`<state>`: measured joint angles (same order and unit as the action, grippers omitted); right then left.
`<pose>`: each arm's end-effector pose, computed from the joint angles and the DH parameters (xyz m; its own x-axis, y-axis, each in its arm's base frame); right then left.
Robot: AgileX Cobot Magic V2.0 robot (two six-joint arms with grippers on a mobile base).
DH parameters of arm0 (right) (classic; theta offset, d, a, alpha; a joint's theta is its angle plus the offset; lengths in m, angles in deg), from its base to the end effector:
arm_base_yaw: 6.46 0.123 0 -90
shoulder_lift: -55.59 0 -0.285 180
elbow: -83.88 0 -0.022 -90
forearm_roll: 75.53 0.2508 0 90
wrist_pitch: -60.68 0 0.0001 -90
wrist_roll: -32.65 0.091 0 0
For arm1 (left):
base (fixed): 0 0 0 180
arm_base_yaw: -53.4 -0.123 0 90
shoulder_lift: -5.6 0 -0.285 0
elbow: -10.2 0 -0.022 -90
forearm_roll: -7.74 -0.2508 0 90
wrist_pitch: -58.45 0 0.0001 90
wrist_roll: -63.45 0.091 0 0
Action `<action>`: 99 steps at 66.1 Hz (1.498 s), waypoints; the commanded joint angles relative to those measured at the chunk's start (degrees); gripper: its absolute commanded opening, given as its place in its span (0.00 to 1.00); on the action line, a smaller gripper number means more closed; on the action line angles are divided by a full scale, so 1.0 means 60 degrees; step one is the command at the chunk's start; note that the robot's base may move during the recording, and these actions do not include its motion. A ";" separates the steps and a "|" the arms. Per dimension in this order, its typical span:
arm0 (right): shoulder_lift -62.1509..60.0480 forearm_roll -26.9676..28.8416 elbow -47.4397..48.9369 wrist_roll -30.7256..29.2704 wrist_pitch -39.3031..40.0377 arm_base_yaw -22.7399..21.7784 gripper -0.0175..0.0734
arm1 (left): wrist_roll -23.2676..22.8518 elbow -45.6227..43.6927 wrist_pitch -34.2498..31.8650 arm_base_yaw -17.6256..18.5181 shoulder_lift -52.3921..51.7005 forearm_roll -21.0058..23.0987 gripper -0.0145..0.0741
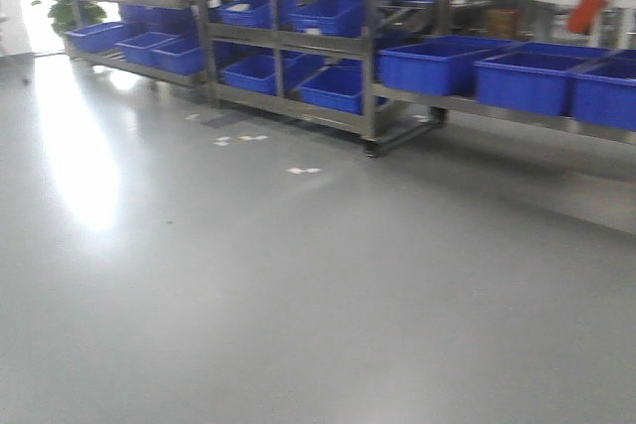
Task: Place yellow foam block on left shelf second layer
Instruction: 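Drive the base away from the table toward the bin shelf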
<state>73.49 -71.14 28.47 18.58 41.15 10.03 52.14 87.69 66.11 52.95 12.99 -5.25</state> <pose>0.0507 0.0174 0.2992 0.0072 -0.1777 -0.9841 -0.3117 0.9347 -0.1710 0.0561 0.0032 0.2001 -0.0420 0.0270 -0.9988 -0.0367 0.9989 0.0286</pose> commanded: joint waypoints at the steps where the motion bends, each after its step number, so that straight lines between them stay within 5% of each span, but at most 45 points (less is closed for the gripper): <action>1: 0.0133 0.0036 0.0283 -0.0006 0.0860 -0.0054 0.49 | -0.0037 0.0246 -0.0837 0.0000 -0.0138 -0.0005 0.32; 99: 0.0133 0.0036 0.0250 -0.0006 0.0840 -0.0056 0.49 | -0.0037 0.0246 -0.0837 0.0000 -0.0138 -0.0005 0.32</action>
<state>73.49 -71.14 28.37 18.58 41.05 10.03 52.14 87.69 66.11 52.95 12.99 -5.25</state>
